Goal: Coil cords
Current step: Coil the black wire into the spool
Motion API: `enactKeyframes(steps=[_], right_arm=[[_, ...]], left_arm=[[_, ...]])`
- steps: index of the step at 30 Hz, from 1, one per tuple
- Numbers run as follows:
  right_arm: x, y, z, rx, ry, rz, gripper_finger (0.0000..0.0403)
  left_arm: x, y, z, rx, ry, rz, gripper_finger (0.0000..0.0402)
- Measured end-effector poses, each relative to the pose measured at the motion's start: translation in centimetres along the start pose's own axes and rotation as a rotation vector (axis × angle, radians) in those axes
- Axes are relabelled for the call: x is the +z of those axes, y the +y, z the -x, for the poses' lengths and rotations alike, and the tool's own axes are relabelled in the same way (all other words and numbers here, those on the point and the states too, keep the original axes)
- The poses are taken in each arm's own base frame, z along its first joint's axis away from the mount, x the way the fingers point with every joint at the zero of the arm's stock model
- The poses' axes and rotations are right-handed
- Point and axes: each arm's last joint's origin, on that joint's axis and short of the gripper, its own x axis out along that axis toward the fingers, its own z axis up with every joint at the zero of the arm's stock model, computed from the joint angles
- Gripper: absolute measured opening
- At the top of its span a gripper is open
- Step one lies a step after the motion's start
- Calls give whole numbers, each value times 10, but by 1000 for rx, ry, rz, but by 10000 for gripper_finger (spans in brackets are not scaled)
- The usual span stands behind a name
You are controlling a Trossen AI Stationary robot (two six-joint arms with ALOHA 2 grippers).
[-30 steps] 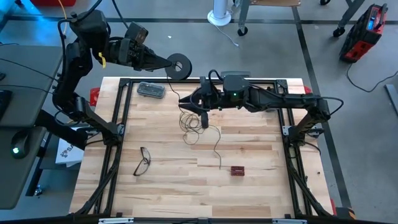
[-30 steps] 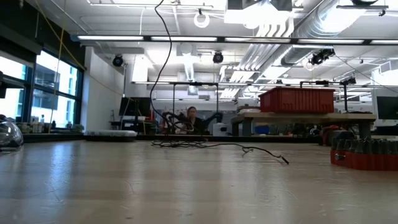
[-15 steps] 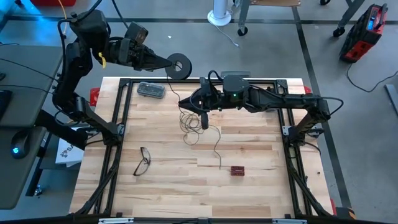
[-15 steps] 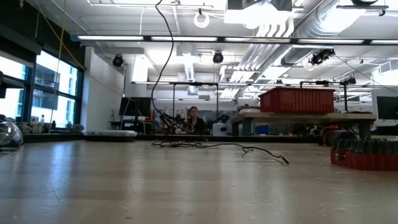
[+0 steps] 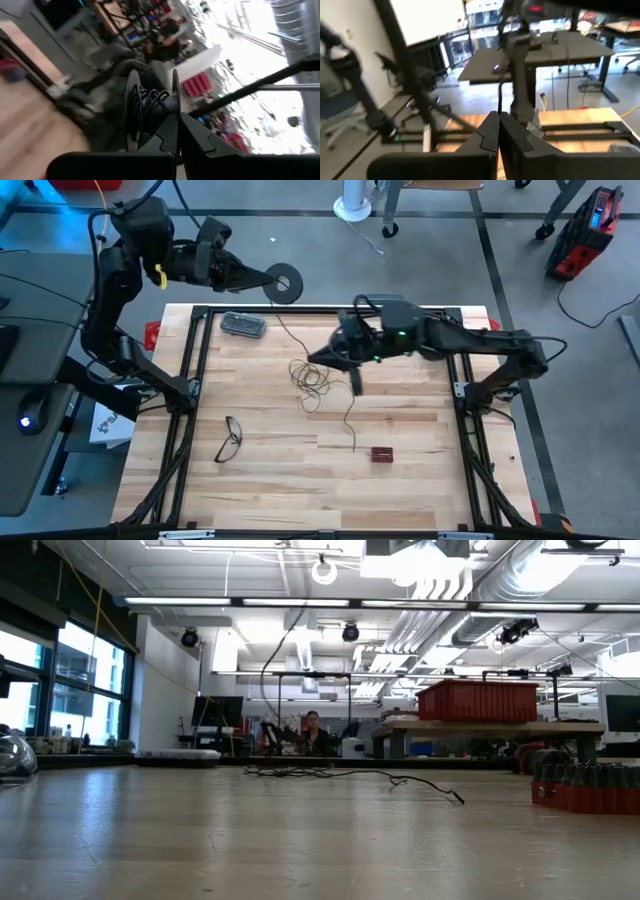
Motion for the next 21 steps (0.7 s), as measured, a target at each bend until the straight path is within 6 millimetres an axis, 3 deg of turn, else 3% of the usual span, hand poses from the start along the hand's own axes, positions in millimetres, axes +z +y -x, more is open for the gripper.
enactKeyframes(steps=[5,12,21], right_arm=[[5,14,26,-6,62,15,0],[3,26,47,-22,154,14,0],[11,32,77,-97,166,47,0]], left_arm=[[6,5,7,45,-52,-12,0],[9,10,10,70,-46,-3,0],[-15,23,17,241,130,137,0]])
